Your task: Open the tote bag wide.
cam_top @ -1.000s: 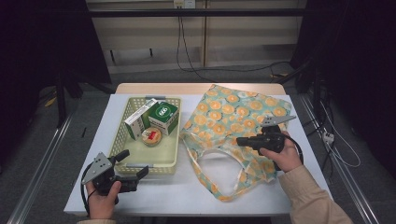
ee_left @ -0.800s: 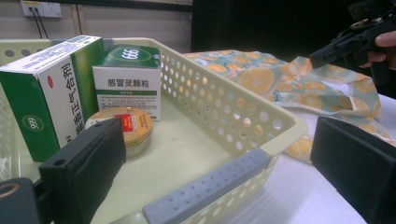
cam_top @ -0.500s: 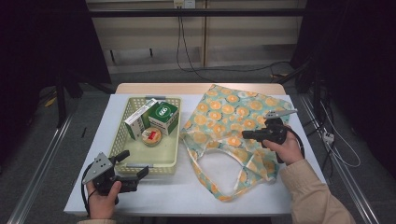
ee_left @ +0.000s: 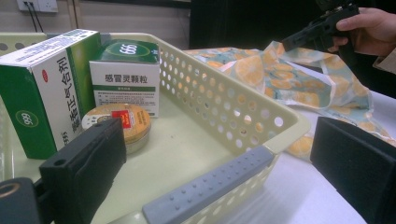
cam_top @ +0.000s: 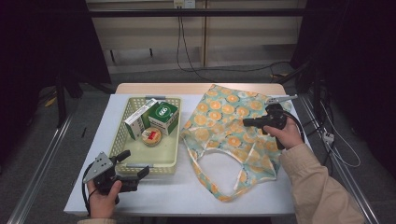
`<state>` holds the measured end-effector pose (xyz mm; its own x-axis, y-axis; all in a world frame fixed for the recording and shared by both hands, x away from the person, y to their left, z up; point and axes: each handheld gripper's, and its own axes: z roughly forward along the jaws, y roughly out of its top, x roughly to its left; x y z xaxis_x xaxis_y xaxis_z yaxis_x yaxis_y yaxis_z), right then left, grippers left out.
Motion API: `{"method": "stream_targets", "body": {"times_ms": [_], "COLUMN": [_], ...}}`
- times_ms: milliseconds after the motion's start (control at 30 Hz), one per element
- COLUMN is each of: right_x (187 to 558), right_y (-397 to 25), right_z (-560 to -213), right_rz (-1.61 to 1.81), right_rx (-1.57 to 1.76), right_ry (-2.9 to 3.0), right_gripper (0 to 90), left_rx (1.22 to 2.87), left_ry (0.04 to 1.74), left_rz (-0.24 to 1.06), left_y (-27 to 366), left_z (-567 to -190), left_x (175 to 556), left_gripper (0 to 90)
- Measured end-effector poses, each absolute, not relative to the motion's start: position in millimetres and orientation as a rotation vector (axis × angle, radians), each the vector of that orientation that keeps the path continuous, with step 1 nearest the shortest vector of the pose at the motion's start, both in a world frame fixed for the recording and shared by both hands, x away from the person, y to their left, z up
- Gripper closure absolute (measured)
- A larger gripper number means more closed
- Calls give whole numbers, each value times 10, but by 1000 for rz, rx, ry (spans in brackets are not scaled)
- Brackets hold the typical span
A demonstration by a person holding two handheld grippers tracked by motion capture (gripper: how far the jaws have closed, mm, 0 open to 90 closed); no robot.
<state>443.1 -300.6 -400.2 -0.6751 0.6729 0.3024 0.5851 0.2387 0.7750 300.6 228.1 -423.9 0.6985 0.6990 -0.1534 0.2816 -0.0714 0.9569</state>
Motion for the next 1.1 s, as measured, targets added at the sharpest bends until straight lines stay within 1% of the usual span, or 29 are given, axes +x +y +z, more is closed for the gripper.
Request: {"method": "stream_targets", "body": {"times_ms": [433, 667, 1100], "right_x": [4551, 4597, 4977], "right_y": [-3124, -3135, -3344], "right_z": [-4051, -4048, -4067], "right_rz": [1448, 1436, 1383], "right_rx": [1272, 1247, 1347], "right_ry": [2356, 2356, 2288], "right_gripper": [900, 900, 900], "left_rx": [1660, 1660, 1654], "left_ry": [804, 801, 810], "left_rz": [412, 411, 404], "left_y": [2261, 2262, 2283], "left_z": [-4234, -4230, -4239], "left_x": [3008, 2981, 2997], "left_gripper": [35, 36, 36]}}
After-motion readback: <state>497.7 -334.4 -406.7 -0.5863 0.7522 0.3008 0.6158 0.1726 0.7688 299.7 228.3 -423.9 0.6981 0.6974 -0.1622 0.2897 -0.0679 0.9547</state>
